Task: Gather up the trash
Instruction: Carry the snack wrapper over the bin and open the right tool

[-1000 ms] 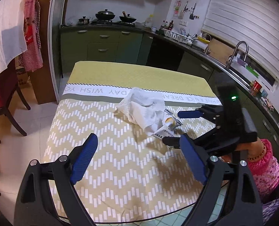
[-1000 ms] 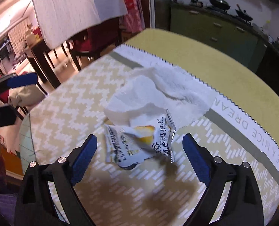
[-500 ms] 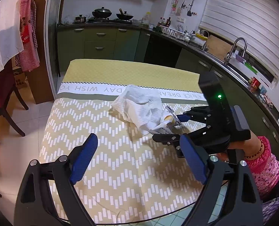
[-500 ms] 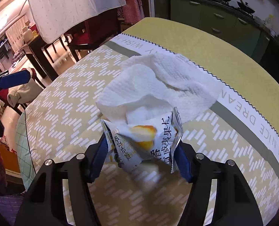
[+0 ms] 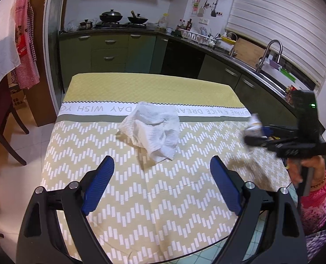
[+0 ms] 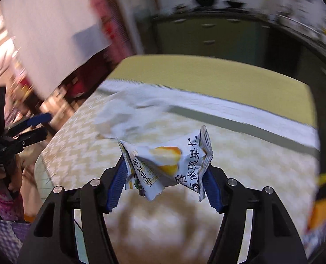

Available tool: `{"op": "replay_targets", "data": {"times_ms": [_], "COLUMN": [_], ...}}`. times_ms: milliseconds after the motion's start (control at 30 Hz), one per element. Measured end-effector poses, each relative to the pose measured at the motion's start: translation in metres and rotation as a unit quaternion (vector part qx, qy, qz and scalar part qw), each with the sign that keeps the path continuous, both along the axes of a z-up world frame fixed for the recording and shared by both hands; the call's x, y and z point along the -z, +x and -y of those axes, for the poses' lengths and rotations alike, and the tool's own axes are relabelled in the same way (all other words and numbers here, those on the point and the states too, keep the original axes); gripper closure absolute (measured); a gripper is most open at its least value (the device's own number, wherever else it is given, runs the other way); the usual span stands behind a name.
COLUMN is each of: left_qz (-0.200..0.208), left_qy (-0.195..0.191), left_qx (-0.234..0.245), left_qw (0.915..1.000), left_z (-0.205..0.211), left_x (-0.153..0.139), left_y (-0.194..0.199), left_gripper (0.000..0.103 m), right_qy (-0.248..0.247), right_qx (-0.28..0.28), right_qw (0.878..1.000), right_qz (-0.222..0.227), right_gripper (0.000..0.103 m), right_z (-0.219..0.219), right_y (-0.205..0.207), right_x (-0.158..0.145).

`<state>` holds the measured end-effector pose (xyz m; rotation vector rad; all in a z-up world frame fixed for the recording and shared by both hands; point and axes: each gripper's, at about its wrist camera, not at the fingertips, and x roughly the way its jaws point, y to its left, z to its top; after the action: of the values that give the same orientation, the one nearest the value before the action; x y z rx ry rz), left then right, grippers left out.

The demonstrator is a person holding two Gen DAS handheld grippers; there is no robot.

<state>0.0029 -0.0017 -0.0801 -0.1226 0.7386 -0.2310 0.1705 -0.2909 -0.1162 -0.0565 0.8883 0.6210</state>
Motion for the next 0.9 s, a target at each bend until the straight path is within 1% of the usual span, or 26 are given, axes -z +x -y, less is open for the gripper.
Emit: {"op": "replay_targets", "data": {"times_ms": [67,133,200,300,367,433,500,633,733,767,800,867,900], "left_qz": [0.000,-0.001,-0.001,-0.004,-0.007,-0.008,-0.008,-0.009,-0.009,-0.009,-0.009,-0.008,-0.008], "left_qy": [0.000,0.000,0.000,-0.001,0.001,0.003,0.006,0.010,0.014,0.014,0.014,0.015,0.016], "left_qx": [0.005,0.010,0.015,0.023,0.029,0.034,0.039,0.050,0.057,0.060,0.061,0.065,0.067], "left_qw": [1.0000,1.0000,0.9999,0.9997,0.9996,0.9994,0.9992,0.9987,0.9982,0.9981,0.9980,0.9978,0.9976], "left_z": [0.005,0.008,0.013,0.020,0.026,0.030,0.035,0.042,0.047,0.049,0.050,0.052,0.053], "left_x": [0.000,0.002,0.002,0.004,0.005,0.006,0.006,0.005,0.005,0.005,0.004,0.004,0.004], "left_y": [0.002,0.003,0.006,0.009,0.012,0.013,0.014,0.016,0.017,0.017,0.016,0.016,0.015], "left_gripper": [0.019,0.018,0.018,0.018,0.019,0.018,0.018,0.018,0.019,0.018,0.018,0.019,0.018], "right_qy": [0.001,-0.002,-0.008,-0.022,-0.034,-0.036,-0.039,-0.044,-0.045,-0.044,-0.045,-0.052,-0.056], "right_qx": [0.066,0.133,0.212,0.298,0.335,0.354,0.365,0.374,0.379,0.381,0.383,0.390,0.397], "right_qw": [0.998,0.991,0.977,0.954,0.941,0.934,0.929,0.924,0.922,0.921,0.919,0.916,0.913], "right_qz": [0.004,0.001,-0.009,-0.022,-0.028,-0.038,-0.048,-0.060,-0.070,-0.073,-0.076,-0.079,-0.079], "right_gripper": [0.039,0.039,0.039,0.039,0.039,0.039,0.038,0.037,0.037,0.035,0.028,0.019,0.019], "right_z": [0.053,0.105,0.159,0.219,0.249,0.269,0.281,0.293,0.299,0.302,0.305,0.308,0.311], "right_y": [-0.007,-0.011,-0.016,-0.023,-0.026,-0.027,-0.024,-0.010,0.011,0.019,0.027,0.039,0.042], "right_x": [-0.006,-0.007,-0.003,0.006,0.011,0.018,0.027,0.042,0.050,0.053,0.056,0.060,0.061]}}
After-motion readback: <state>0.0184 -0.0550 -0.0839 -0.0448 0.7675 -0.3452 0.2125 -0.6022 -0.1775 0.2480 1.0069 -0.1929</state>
